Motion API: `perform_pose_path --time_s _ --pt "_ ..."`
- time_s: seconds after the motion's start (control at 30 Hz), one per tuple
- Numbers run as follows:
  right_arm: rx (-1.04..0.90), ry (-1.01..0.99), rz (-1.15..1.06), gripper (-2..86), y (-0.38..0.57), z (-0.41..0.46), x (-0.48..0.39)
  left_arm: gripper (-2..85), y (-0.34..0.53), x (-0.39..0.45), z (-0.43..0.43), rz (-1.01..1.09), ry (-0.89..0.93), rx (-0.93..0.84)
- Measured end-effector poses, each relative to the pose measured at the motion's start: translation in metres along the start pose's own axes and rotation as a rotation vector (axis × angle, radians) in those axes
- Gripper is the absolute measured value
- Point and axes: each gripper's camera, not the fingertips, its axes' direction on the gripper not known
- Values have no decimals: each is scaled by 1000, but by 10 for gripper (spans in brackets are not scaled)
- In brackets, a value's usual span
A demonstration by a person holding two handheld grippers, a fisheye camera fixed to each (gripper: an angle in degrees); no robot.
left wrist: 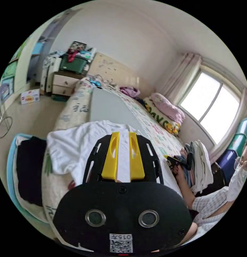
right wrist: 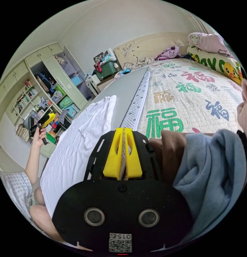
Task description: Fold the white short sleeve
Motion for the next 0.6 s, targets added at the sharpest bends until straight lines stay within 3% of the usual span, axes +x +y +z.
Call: perform_pose_path --time_s 0.07,0.13,0.23,0.3,0.37,0.43,0.6 --pt "5 11 -26 -4 8 17 13 61 7 -85 -51 -246 -104 110" --pt "-10 19 0 -5 16 44 42 70 14 -133 -64 -331 -59 81" --pt "-32 52 6 -5 23 68 62 105 31 -174 -62 -332 -45 -12" --pt "-50 182 -76 -4 21 85 56 103 39 -187 -60 -296 -31 -41" --pt "-16 299 -139 -3 11 96 36 105 30 -203 -55 -278 147 -125" --pt "22 322 -224 -2 -5 116 4 106 28 -205 -59 -280 118 -130" --pt "-155 113 -610 16 -41 290 -163 78 19 -209 -64 -266 118 -169"
